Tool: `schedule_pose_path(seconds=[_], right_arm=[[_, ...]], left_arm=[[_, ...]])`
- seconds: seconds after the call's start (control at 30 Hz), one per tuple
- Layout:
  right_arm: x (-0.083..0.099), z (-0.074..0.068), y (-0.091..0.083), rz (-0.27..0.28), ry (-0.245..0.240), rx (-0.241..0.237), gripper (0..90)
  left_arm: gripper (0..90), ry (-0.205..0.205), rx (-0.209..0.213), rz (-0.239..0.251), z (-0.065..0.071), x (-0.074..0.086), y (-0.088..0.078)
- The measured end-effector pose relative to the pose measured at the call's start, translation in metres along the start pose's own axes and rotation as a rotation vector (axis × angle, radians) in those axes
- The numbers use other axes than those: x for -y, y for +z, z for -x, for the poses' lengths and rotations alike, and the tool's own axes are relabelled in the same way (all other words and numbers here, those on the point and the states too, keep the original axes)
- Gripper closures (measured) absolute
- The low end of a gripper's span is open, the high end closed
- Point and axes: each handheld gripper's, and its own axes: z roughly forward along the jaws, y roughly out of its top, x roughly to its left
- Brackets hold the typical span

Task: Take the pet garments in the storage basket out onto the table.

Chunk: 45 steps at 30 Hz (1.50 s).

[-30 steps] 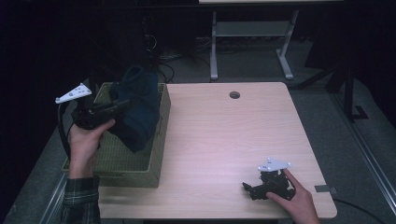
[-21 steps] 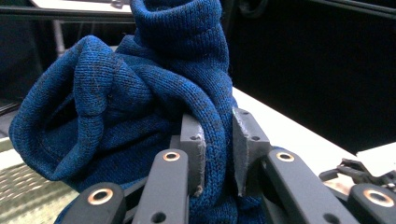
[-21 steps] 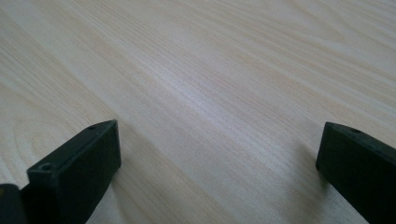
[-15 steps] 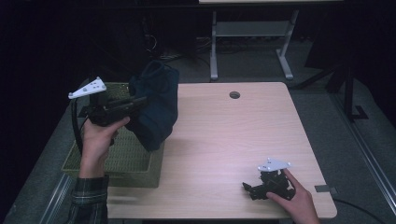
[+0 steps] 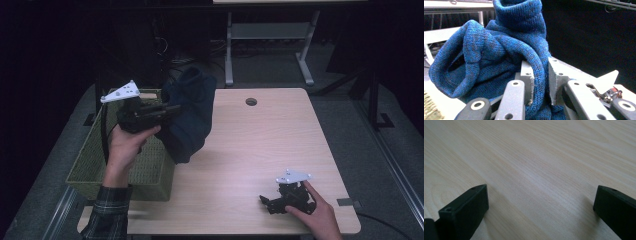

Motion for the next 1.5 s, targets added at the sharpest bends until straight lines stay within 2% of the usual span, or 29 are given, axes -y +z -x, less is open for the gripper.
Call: schedule_pose_path(seconds=[0.43, 1.03, 1.13, 1.17, 1.2, 1.33, 1.5], right_arm=[[0.0, 0.0, 0.0, 0.002, -0.002, 0.001, 0.0], [0.0, 0.0, 0.0, 0.002, -0.002, 0.001, 0.0], [0.0, 0.0, 0.0, 0.002, -0.002, 0.001, 0.0], [0.0, 0.0, 0.0, 0.002, -0.002, 0.001, 0.0], [0.0, 0.0, 0.0, 0.002, -0.002, 0.001, 0.0], [0.0, 0.0, 0.0, 0.002, -0.002, 0.001, 0.0], [0.0, 0.0, 0.0, 0.002, -0.002, 0.001, 0.0]], left_arm=[[75.9, 0.022, 0.066, -0.024, 0.016, -0.001, 0.03], [75.9, 0.047, 0.13, -0.07, 0.033, 0.005, 0.077], [75.9, 0.052, 0.141, -0.099, 0.035, 0.012, 0.092], [75.9, 0.052, 0.141, -0.099, 0.035, 0.012, 0.092], [75.9, 0.049, 0.149, -0.115, 0.037, 0.016, 0.1], [75.9, 0.048, 0.16, -0.138, 0.039, 0.022, 0.111], [75.9, 0.073, 0.174, -0.175, 0.044, 0.031, 0.129]])
